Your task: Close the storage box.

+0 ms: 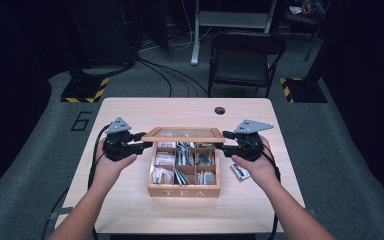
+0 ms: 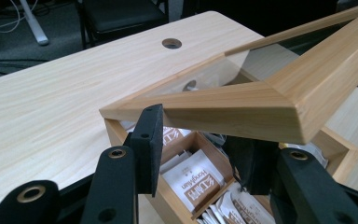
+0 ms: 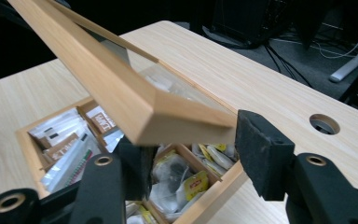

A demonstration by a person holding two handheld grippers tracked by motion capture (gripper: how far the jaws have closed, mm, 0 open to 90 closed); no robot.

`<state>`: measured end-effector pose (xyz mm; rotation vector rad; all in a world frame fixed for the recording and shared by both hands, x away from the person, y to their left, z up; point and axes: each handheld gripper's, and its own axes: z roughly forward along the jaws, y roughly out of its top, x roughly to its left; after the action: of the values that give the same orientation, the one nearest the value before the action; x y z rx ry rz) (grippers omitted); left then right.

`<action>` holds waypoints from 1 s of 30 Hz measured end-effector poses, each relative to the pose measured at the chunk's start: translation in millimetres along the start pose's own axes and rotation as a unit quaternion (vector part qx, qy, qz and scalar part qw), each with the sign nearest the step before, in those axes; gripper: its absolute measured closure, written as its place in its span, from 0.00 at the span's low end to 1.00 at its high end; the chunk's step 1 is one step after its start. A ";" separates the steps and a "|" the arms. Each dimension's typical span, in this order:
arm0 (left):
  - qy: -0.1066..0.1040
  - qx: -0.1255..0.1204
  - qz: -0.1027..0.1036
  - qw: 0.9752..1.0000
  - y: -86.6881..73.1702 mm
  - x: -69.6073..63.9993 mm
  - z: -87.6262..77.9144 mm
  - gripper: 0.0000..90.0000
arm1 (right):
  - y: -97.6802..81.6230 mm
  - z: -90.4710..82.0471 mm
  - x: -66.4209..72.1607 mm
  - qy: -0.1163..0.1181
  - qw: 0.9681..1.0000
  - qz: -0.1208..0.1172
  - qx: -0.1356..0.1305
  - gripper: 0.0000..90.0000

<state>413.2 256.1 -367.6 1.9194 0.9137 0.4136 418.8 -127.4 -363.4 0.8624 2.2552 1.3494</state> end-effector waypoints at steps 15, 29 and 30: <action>0.001 0.008 -0.002 1.000 -18.7 -13.6 -8.0 0.63 | -17.8 -2.4 14.0 -0.009 1.000 0.005 0.002 0.54; -0.008 0.014 -0.004 1.000 -43.4 -24.1 -9.7 0.62 | -40.7 -1.3 25.9 -0.016 1.000 -0.001 0.012 0.53; -0.010 0.017 -0.003 1.000 -46.6 -24.8 -9.0 0.61 | -43.3 -0.9 27.4 -0.017 1.000 0.001 0.014 0.53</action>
<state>371.4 256.4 -401.1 1.9470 0.9182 0.3768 384.4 -124.9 -401.3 0.8916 2.2524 1.2971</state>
